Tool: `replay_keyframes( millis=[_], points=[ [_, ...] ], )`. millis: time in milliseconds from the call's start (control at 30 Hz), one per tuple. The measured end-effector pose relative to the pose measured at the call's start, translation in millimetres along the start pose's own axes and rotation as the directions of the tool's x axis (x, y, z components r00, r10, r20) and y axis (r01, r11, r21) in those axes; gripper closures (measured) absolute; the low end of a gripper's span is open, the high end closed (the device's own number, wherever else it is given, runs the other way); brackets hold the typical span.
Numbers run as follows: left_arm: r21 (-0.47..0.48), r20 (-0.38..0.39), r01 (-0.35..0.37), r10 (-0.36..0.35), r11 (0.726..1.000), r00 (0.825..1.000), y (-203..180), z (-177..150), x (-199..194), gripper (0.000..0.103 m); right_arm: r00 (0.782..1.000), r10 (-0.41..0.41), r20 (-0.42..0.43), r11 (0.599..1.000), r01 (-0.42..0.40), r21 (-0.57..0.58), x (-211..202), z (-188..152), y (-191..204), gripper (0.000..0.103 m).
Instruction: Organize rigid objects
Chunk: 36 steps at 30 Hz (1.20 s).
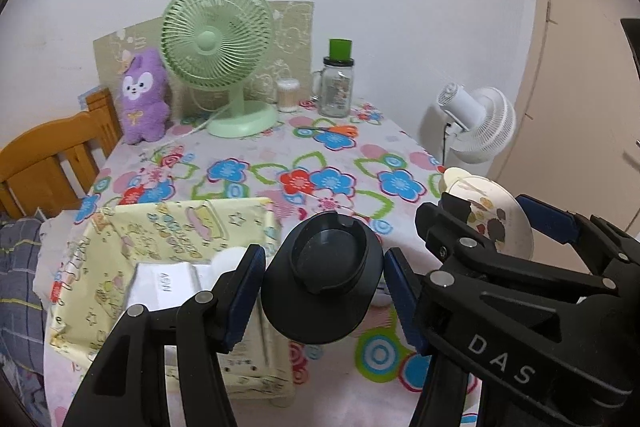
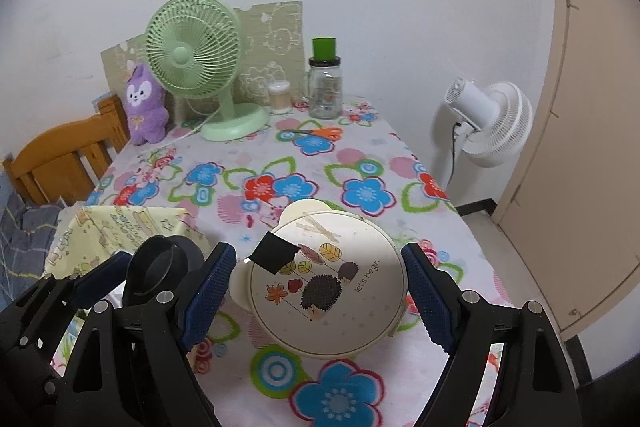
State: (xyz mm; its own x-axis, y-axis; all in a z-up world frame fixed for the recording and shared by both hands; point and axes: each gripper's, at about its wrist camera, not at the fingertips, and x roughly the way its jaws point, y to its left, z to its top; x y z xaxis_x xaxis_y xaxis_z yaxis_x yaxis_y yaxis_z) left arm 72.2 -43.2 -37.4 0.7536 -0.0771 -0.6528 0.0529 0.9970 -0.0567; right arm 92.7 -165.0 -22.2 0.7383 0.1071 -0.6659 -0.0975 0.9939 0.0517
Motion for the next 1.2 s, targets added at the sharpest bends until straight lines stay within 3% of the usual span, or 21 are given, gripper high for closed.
replay_keyframes(
  millis=[1200],
  points=[
    [-0.068,-0.072,-0.102,0.098,0.992,0.993,111,-4,21,0.040,0.991,0.114,-0.066,0.987,-0.120,-0.104,43,9,118,0.018]
  ],
)
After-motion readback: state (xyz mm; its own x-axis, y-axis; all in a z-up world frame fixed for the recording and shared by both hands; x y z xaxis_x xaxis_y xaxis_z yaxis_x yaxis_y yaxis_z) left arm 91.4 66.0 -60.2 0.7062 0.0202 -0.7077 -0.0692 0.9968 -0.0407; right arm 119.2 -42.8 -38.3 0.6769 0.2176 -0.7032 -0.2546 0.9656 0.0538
